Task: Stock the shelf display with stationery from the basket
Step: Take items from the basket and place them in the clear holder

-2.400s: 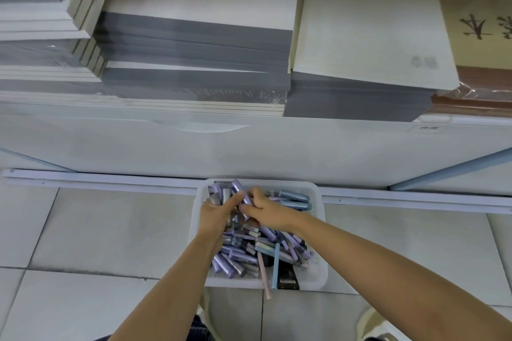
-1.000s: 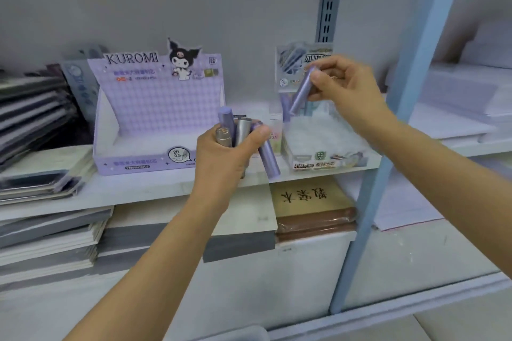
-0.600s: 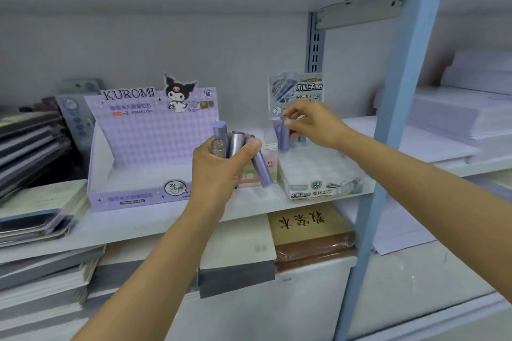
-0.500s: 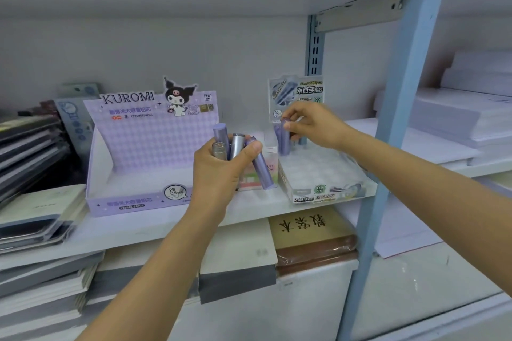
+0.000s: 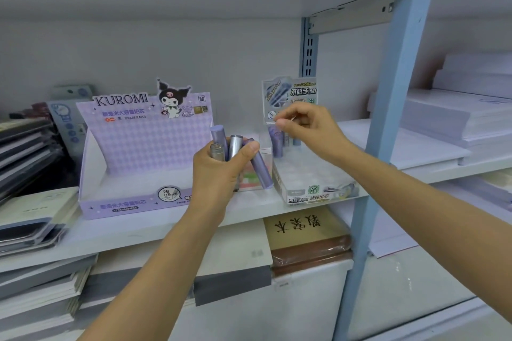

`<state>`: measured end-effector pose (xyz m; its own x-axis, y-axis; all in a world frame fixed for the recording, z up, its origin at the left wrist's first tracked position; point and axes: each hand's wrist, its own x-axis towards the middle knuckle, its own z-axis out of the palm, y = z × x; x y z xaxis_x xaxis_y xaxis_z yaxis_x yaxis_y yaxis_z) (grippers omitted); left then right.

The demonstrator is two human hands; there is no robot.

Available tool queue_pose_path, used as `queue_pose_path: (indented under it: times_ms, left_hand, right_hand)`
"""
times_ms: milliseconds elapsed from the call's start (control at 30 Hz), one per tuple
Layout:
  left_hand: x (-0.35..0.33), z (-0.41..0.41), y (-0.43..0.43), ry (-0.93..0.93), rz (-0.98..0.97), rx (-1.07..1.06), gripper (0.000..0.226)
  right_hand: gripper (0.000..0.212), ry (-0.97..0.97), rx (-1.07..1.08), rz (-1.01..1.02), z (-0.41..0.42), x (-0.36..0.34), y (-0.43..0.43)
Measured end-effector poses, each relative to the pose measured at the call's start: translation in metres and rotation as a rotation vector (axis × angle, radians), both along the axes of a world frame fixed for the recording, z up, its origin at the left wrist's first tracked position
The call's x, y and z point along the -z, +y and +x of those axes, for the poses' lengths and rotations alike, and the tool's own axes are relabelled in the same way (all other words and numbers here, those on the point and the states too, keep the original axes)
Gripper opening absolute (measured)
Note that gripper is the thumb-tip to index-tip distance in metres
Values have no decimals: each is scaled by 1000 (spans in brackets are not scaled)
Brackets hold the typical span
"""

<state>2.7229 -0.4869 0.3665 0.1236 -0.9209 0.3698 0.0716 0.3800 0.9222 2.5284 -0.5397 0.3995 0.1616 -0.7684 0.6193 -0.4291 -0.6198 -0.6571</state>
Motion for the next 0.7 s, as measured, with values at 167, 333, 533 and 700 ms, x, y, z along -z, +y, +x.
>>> queue_pose_path:
  times_ms: [167, 333, 533, 700]
  left_hand:
    - [-6, -11, 5, 17, -9, 23, 16]
    - [-10, -13, 10, 30, -26, 69, 18]
    - [-9, -9, 9, -34, 42, 90, 22]
    - [-8, -9, 7, -42, 51, 103, 20]
  right_hand:
    - [42, 10, -320, 183, 16, 10, 38]
    - [46, -59, -322, 154, 18, 13, 45]
    - [28, -316, -222, 226, -5, 4, 25]
    - [22, -281, -52, 166, -15, 2, 4]
